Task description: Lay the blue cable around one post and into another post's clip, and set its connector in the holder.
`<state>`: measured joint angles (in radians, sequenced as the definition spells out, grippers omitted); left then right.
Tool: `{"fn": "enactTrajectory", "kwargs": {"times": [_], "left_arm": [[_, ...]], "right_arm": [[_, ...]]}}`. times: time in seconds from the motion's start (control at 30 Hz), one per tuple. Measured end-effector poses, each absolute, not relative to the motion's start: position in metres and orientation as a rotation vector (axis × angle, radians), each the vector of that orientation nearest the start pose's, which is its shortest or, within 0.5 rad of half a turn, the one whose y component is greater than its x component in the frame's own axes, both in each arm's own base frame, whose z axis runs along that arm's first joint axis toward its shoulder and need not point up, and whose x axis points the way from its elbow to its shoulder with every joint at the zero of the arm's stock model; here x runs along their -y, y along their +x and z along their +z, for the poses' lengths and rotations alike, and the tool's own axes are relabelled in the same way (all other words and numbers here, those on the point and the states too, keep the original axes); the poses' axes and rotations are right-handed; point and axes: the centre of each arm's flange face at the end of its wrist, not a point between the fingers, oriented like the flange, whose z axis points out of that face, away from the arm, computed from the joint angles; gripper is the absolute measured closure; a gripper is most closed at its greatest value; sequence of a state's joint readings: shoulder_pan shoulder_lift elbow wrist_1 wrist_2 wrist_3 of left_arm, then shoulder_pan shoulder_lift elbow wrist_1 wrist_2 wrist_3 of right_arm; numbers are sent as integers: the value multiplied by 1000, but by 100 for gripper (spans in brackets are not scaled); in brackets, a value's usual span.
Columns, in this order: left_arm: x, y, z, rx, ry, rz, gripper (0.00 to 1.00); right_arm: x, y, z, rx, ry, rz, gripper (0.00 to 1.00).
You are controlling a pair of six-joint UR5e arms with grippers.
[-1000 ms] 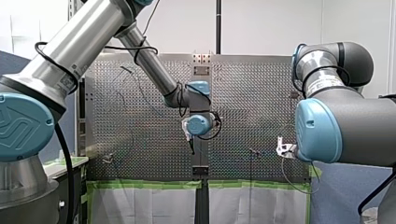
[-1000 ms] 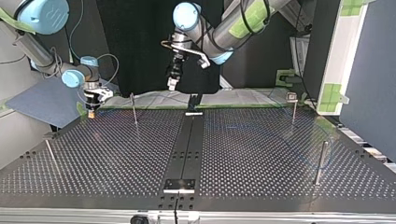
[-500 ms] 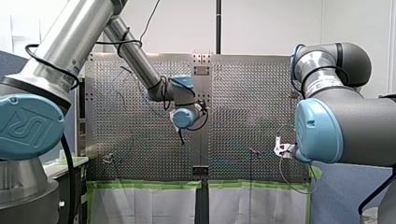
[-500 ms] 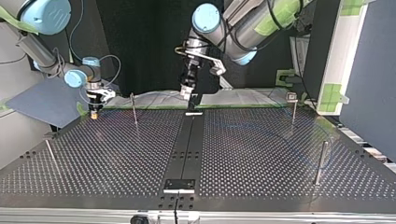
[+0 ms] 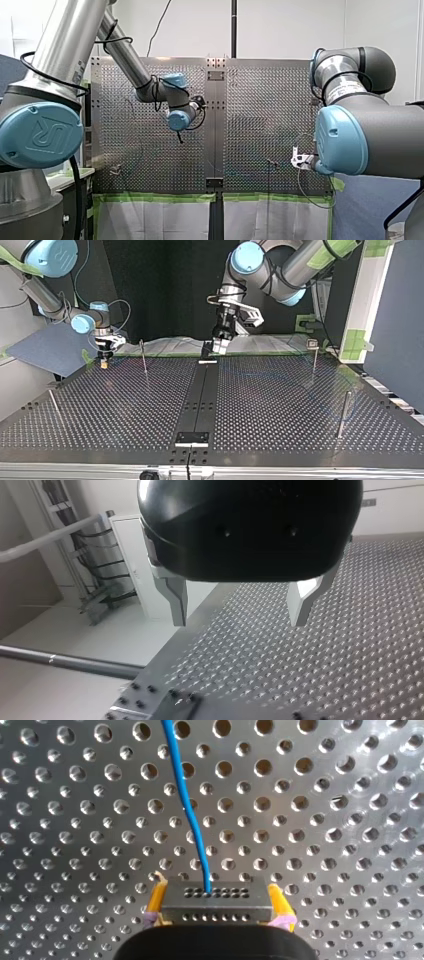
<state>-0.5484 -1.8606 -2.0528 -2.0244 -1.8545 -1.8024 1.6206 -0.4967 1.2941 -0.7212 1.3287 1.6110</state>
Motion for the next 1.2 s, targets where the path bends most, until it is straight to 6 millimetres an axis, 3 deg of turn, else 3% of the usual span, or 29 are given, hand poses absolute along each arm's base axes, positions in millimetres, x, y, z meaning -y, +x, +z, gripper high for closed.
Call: {"fn": "enactTrajectory", "kwargs": {"times": [0.43, 1.2], "left_arm": [[334, 354, 244, -1261, -53, -492, 0], [307, 286, 112, -1520, 61, -387, 0]], "right_arm": [[727, 197, -23, 1153, 1467, 1420, 100], [716, 202, -26, 1137, 1529, 1365, 100]]}}
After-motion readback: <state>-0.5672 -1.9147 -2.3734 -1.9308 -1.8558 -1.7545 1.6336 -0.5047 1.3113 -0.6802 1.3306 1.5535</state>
